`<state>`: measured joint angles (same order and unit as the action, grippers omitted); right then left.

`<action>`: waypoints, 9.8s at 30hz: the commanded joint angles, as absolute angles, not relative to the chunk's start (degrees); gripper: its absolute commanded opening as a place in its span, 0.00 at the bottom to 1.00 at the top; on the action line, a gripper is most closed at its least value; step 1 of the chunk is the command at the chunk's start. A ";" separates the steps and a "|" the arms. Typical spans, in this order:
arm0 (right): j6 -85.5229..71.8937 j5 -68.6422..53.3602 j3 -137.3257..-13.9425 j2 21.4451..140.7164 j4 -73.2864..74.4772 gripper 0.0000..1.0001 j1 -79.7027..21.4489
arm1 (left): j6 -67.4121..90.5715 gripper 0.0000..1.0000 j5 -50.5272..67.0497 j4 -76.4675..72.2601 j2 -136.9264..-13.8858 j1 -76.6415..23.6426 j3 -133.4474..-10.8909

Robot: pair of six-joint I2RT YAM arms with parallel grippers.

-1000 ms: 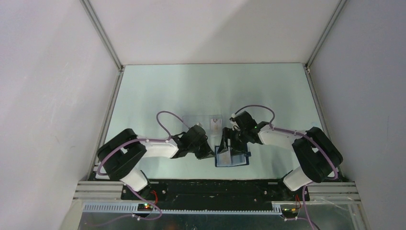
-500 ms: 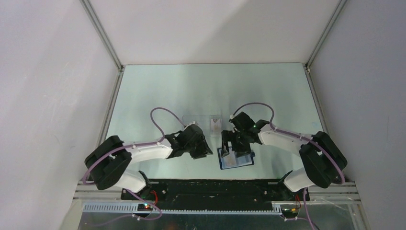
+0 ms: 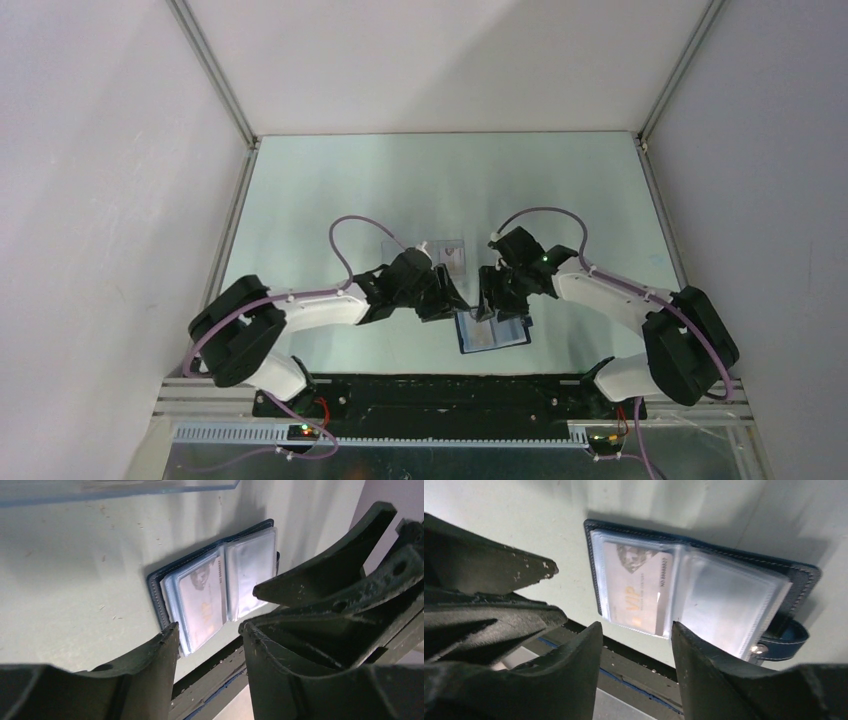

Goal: Put the credit cards into the card holder
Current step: Insert the credit card into the card holder, then pick up the credit card from the storage box.

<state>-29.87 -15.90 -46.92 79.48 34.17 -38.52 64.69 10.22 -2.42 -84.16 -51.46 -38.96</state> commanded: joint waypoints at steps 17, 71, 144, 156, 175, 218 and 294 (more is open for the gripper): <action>-28.19 -14.66 -40.81 90.25 30.04 0.05 -33.21 | 66.11 0.50 13.56 -10.54 -93.87 -53.03 -42.39; -23.97 -14.15 -47.11 68.12 44.20 0.23 -16.96 | 64.51 0.49 20.22 -8.28 -110.33 -58.80 -63.77; -28.09 -33.39 -78.31 111.86 33.37 0.13 -25.13 | 44.46 0.30 22.91 7.03 -104.99 -30.48 -63.21; -27.78 -33.65 -78.32 112.14 33.66 0.11 -24.98 | 44.08 0.24 22.65 7.38 -106.98 -31.45 -64.52; -27.59 -33.88 -78.30 112.13 34.02 0.10 -24.95 | 38.76 0.37 12.82 17.91 -104.20 -34.12 -69.93; -26.93 -34.34 -78.31 113.11 34.78 0.11 -24.86 | 36.49 0.29 9.92 22.02 -106.90 -35.93 -73.35; -26.37 -34.90 -78.31 114.70 35.60 0.12 -25.29 | 34.39 0.25 5.35 26.55 -106.39 -38.14 -77.84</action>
